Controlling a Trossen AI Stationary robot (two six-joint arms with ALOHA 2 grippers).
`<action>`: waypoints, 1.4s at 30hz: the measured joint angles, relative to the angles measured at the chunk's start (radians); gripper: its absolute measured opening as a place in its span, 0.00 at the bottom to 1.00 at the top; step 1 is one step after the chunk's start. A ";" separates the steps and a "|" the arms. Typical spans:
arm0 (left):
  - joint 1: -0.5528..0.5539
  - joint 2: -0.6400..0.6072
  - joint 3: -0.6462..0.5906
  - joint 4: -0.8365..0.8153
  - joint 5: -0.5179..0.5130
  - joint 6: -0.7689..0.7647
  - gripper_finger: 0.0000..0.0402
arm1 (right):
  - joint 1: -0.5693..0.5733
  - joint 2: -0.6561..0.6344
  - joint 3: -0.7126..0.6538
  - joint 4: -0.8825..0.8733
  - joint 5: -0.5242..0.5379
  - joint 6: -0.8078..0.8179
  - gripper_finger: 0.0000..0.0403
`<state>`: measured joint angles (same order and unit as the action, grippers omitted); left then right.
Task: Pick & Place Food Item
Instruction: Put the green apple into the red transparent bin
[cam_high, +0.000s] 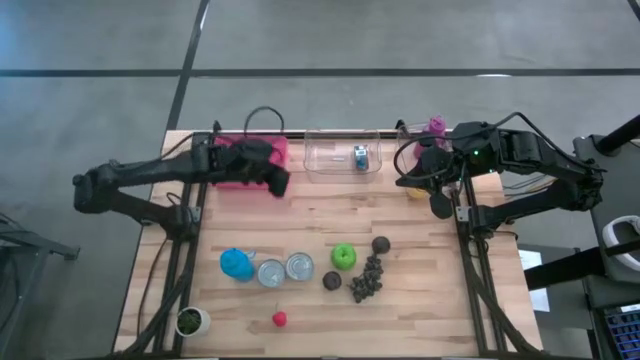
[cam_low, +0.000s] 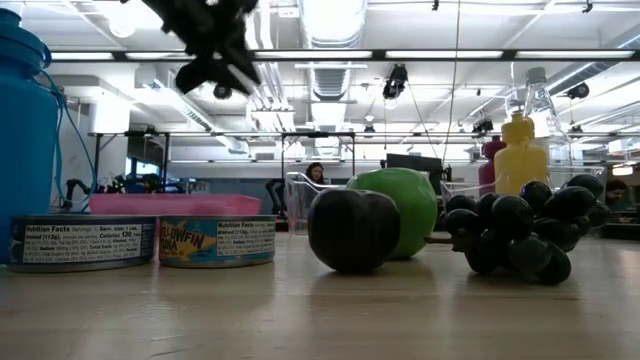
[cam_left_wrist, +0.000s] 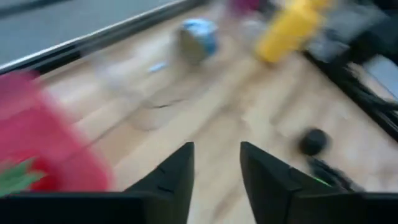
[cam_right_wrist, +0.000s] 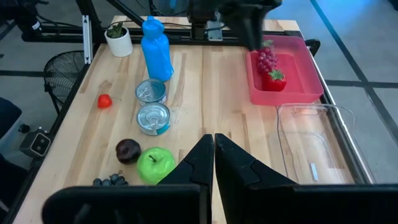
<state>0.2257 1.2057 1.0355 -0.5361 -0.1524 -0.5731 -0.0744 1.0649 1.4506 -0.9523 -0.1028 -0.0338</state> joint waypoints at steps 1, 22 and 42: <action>-0.034 0.002 0.000 0.029 0.000 0.023 0.31 | 0.000 0.000 0.000 0.000 0.000 0.000 0.03; -0.323 0.144 -0.001 0.279 -0.002 0.111 0.17 | 0.000 0.000 0.000 0.001 0.000 0.000 0.03; -0.345 0.269 0.000 0.443 0.104 0.078 0.17 | 0.000 0.003 -0.003 0.014 -0.004 -0.025 0.03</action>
<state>-0.1192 1.4746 1.0355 -0.0929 -0.0485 -0.4953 -0.0746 1.0675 1.4477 -0.9378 -0.1064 -0.0592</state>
